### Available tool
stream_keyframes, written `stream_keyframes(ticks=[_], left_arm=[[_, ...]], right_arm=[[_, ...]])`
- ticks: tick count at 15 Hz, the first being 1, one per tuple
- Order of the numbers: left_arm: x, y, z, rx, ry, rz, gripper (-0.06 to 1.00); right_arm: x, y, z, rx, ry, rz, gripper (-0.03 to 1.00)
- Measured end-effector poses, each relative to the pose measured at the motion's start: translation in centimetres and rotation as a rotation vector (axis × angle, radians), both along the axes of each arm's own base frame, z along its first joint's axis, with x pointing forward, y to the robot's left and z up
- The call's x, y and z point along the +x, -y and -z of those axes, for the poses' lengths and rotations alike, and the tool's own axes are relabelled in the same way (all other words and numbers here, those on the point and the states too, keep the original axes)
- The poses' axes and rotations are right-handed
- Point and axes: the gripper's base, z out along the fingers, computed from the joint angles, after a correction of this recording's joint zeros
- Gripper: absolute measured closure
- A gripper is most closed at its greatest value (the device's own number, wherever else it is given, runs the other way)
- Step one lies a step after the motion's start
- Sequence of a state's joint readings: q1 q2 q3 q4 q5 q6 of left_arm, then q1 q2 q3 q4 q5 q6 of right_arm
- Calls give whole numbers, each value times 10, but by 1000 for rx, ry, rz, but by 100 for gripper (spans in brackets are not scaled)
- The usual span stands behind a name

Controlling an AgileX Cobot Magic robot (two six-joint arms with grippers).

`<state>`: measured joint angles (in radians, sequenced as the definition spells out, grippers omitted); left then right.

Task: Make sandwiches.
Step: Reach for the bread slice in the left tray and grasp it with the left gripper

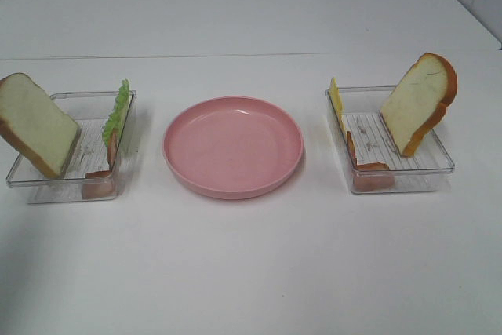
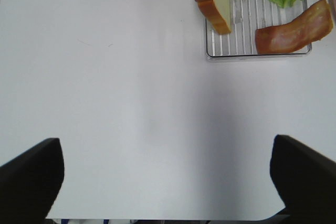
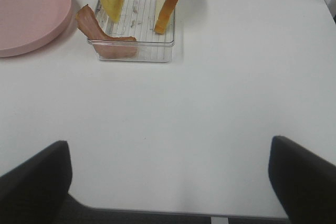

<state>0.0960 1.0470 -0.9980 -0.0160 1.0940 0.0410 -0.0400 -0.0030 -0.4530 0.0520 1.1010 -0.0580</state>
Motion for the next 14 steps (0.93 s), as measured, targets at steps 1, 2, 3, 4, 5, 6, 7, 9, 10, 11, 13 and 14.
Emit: stream_keyframes(ticks=[1,2,3,4,5,6,7,9,10,11,13,14], left_arm=[[19,-2,6,-4,-40,0,-5],[38,-4,14,-7,-73,0,-5],[47,-5,17,-8,-83,-1,-5],[60,-6,23,-10,-96,-2,-5],[73,-7,26,-14,-106,-2,-5],[84,-7,31,-28,-116,-3,-5],[94,-5,34,-62,-117,-7,-5],[113,-2,39,-125,-97,-18,-5],[128,-2,42,-145,-80,-24,-5],[139,-3,45,-153,-80,-26,-5],[156,-4,52,-157,-90,-27,-5],[168,-5,55,-158,-101,-27,-5]], right_arm=[[0,0,0,0,0,0,-1],[0,0,0,0,0,0,-1],[0,0,0,0,0,0,-1],[0,0,0,0,0,0,-1],[0,0,0,0,0,0,-1],[0,0,0,0,0,0,-1],[0,0,0,0,0,0,-1],[0,0,0,0,0,0,-1],[0,0,0,0,0,0,-1],[0,0,0,0,0,0,-1],[0,0,0,0,0,0,-1],[0,0,0,0,0,0,-1]])
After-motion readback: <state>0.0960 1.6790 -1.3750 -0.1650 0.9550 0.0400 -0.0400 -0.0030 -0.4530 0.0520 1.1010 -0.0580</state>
